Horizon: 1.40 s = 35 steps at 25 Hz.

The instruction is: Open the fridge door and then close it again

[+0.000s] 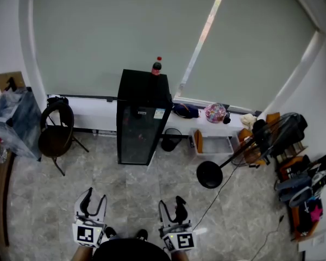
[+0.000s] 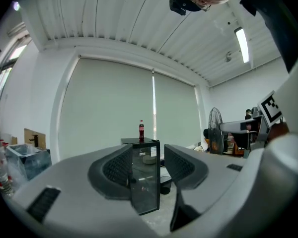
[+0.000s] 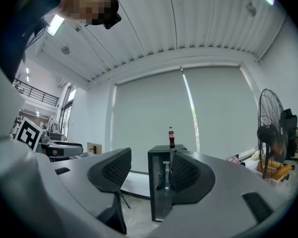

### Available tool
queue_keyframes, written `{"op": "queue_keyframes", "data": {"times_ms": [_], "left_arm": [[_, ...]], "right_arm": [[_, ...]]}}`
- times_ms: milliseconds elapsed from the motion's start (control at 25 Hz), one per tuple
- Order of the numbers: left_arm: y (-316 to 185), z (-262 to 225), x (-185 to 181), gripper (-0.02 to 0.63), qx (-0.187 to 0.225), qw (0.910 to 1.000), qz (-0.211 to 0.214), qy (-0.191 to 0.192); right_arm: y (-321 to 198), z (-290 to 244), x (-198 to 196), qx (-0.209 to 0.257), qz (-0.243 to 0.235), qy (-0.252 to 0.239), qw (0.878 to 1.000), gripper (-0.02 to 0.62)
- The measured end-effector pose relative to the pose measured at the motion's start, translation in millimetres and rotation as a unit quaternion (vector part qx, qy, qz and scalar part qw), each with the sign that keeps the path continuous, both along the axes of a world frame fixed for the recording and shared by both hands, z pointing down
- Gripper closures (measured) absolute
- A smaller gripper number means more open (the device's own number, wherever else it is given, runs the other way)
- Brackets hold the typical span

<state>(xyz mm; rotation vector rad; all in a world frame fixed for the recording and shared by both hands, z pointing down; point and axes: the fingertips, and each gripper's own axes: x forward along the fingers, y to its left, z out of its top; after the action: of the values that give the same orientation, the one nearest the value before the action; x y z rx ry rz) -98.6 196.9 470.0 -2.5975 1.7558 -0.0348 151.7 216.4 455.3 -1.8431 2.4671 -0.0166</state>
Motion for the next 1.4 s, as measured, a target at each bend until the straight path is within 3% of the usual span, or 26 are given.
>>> {"op": "queue_keyframes", "data": {"times_ms": [160, 440, 560, 800, 1240, 1400], "left_arm": [[1, 4, 3, 0.326, -0.002, 0.9999, 0.008, -0.006], [-2, -10, -4, 0.146, 0.031, 0.9995, -0.004, 0.001], [-1, -5, -11, 0.090, 0.027, 0.9996, -0.010, 0.001], [2, -1, -35, 0.083, 0.017, 0.9997, -0.020, 0.001], [0, 9, -107, 0.083, 0.005, 0.9993, -0.037, -0.009], [-5, 13, -116, 0.083, 0.003, 0.9994, -0.033, -0.010]], "right_arm": [[-1, 4, 0, -0.006, -0.003, 0.007, 1.000, 0.294], [-3, 8, -7, -0.014, -0.027, -0.006, 1.000, 0.154], [-3, 9, -10, -0.016, -0.029, -0.016, 0.999, 0.134], [-7, -4, -20, -0.001, -0.028, -0.007, 1.000, 0.132], [-5, 12, -64, -0.021, -0.005, 0.002, 1.000, 0.132], [-6, 16, -73, -0.026, -0.002, 0.006, 1.000, 0.133]]}}
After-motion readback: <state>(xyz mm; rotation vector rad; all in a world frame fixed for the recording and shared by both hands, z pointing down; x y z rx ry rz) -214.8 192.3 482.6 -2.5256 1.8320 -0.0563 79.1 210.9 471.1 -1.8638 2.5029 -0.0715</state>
